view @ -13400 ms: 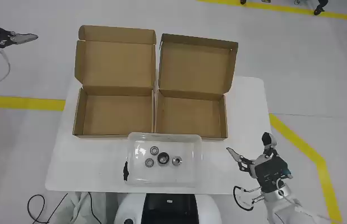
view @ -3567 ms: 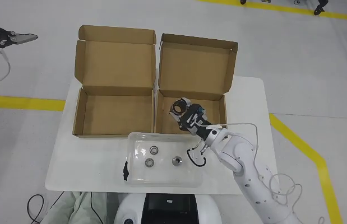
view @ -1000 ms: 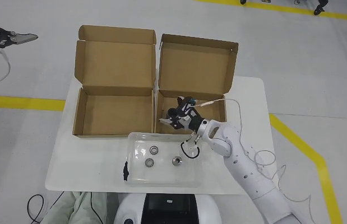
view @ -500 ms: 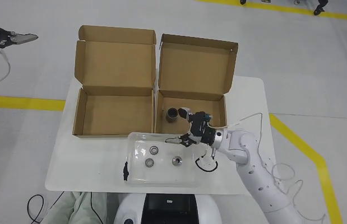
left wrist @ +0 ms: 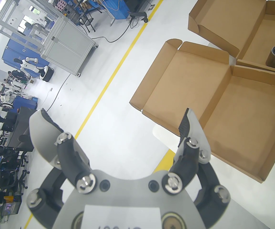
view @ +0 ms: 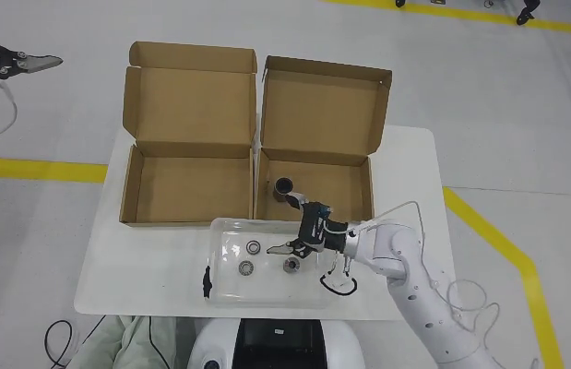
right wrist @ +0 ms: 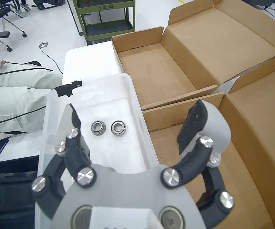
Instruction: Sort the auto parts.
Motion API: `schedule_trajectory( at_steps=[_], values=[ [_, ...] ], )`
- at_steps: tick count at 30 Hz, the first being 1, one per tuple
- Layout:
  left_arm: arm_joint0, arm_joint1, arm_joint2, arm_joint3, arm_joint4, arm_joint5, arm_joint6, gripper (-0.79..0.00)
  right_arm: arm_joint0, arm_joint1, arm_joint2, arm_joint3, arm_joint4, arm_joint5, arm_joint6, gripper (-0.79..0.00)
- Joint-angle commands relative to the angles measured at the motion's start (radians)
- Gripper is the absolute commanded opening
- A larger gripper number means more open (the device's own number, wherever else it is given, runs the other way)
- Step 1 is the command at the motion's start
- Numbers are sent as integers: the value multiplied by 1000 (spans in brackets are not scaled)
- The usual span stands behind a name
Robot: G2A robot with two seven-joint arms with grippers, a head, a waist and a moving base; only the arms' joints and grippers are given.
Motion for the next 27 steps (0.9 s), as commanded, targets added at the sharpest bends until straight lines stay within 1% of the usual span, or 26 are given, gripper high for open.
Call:
schedule_trajectory(
  at_steps=[1, 20, 22, 27],
  values=[
    [0, 0, 0, 0, 0, 0, 0, 0, 0, 0, 0, 0, 0, 0, 0, 0],
    [0, 0, 0, 0, 0, 0, 0, 0, -1, 0, 2, 1, -5, 8, 5, 0],
    [0, 0, 0, 0, 0, 0, 0, 0, -11, 2, 1, -17, -20, 36, 23, 0],
    [0, 0, 0, 0, 0, 0, 0, 0, -53, 15, 14, -96, -60, 34, 55, 0]
  ],
)
